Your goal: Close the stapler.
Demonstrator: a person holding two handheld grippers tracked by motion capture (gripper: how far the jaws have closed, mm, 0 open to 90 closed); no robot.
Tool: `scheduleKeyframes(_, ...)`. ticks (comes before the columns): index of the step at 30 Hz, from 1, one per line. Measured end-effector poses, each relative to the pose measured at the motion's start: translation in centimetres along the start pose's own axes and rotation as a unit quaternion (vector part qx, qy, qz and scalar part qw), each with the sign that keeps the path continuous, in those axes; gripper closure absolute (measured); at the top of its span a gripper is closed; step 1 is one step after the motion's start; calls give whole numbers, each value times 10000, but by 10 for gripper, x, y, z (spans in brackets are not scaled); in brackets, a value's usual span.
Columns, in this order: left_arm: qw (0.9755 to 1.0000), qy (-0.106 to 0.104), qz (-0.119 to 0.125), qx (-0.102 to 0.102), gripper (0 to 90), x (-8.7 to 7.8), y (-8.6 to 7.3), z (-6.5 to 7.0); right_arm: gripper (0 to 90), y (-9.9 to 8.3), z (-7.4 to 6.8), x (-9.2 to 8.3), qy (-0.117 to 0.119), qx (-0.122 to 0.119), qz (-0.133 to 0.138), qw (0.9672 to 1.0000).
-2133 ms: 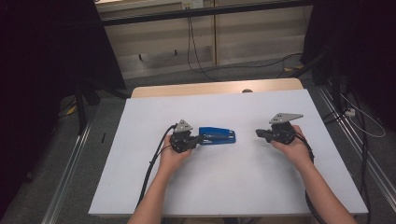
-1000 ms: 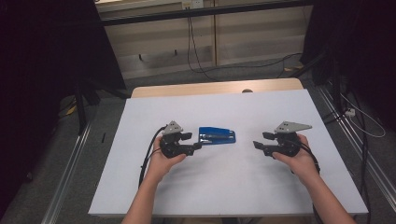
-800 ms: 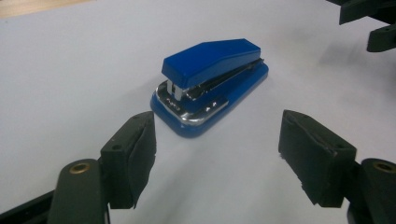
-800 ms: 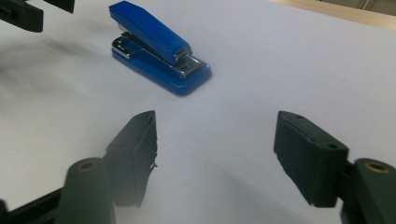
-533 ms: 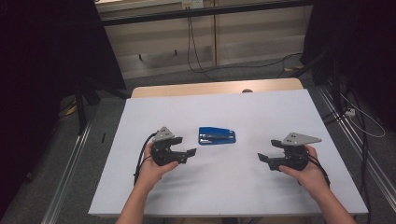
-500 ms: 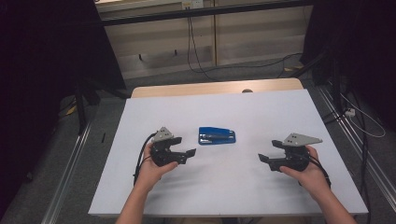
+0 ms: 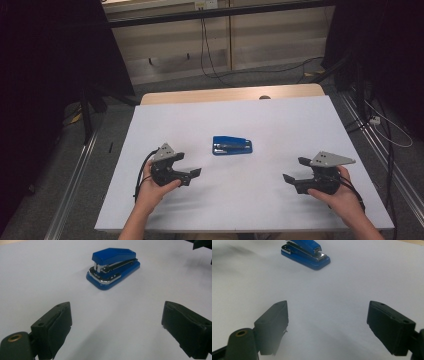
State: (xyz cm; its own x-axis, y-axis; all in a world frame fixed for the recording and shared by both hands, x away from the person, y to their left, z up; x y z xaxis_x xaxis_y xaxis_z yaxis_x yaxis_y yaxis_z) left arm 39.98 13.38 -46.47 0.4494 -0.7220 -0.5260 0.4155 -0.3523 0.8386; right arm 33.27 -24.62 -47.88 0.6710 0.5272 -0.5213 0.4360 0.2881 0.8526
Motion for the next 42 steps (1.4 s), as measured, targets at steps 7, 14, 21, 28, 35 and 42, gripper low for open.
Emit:
scheduleKeyframes(7,10000,65,43,-16,92,-14,-9,-5,170,-5,-2,-8,-21,24,46,10000)
scheduleKeyframes(14,9998,164,94,-94,92,-26,-16,-10,166,-9,-5,-13,10,6,41,10000)
scheduleKeyframes(21,9996,245,37,-129,92,-33,-22,-12,162,-13,-5,-19,-25,12,71,10000)
scheduleKeyframes(28,9993,361,9,-134,92,-40,-27,-16,158,-13,-7,-20,-31,-72,119,9999)
scheduleKeyframes(35,9988,452,-17,-165,92,-48,-33,-22,154,-12,-7,-20,-16,-89,150,9998)
scheduleKeyframes(42,9989,444,-67,-132,92,-45,-33,-21,153,-13,-8,-19,2,-111,126,9999)
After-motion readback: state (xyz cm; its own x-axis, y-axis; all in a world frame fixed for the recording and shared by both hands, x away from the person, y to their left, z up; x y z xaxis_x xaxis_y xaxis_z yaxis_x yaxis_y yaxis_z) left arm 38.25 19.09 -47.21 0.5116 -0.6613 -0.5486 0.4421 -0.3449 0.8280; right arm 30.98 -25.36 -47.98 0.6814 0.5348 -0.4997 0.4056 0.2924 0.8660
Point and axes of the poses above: each handheld gripper's, and its own axes: x roughly forward along the jaws, y roughly out of its top, z roughly to its right, the point moved 6 cm from there along x, roughly forward along the jaws, and after that the axes turned 1 degree about -x, right-handed, at the moved point
